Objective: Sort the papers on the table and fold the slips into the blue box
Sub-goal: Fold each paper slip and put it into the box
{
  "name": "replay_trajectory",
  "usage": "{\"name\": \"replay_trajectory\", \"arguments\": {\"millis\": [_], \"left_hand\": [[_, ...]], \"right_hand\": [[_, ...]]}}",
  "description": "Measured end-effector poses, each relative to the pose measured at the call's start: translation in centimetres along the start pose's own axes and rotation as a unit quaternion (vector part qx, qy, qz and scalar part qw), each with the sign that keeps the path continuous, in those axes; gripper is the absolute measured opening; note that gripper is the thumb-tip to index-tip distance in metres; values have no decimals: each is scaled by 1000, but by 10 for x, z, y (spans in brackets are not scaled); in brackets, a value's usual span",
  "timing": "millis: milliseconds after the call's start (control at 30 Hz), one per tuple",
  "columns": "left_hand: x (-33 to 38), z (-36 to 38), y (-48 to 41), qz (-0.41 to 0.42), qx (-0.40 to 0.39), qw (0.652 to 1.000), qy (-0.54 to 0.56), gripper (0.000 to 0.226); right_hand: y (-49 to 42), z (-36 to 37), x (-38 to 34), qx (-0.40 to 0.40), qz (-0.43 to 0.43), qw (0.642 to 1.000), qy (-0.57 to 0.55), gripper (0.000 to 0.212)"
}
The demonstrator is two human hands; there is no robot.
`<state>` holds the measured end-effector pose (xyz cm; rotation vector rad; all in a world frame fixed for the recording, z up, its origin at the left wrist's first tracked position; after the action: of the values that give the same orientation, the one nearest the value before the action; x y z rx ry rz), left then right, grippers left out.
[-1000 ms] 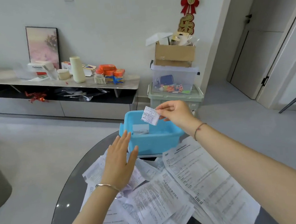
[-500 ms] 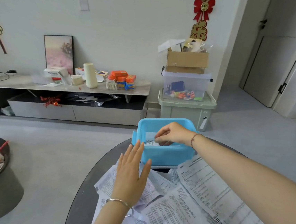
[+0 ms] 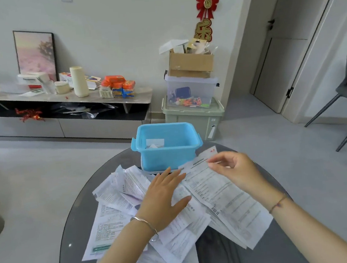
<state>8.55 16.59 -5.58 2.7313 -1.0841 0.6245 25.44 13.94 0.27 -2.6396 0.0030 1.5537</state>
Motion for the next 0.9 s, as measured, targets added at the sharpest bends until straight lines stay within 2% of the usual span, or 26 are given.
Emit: {"name": "replay_trajectory", "arguments": {"millis": [133, 233, 333, 400, 567, 633, 733, 767, 833, 900], "left_hand": [[16, 32, 15, -4, -109, 994, -31, 66], [27, 42, 20, -7, -140, 990, -27, 64], [32, 49, 20, -17, -161, 987, -18, 61], [35, 53, 21, -22, -166, 986, -21, 60], [34, 64, 25, -38, -198, 979, -9, 59], [33, 67, 26, -41, -200, 979, 0, 60], [34, 66, 28, -48, -209, 977, 12, 59], [34, 66, 27, -49, -207, 977, 24, 62], [38, 59, 25, -49, -176, 981, 65, 71], [45, 54, 24, -47, -148, 974, 166, 65]], "right_hand": [[50, 8, 57, -15, 80, 995, 53, 9], [71, 24, 82, -84, 137, 973, 164, 43], [75, 36, 78, -100, 126, 951, 265, 63], [75, 44, 75, -100, 108, 939, 312, 60], [74, 54, 72, -98, 99, 903, 406, 14], [72, 53, 69, -95, 95, 881, 453, 14], [74, 41, 53, -62, 95, 855, 507, 30], [78, 35, 45, -45, 92, 853, 511, 31], [86, 23, 28, 1, 66, 875, 481, 30], [99, 21, 12, 35, 14, 903, 428, 31]]}}
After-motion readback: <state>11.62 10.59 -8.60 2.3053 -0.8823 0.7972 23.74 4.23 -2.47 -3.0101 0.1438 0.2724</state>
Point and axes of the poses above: each hand's wrist, its own y-axis away from the middle knuckle, its own z-axis out of the palm, x = y × z, the point moved 10 cm from there along -y, towards the middle knuckle, and after that the axes turned 11 degrees about -x, right-handed, at the moved point
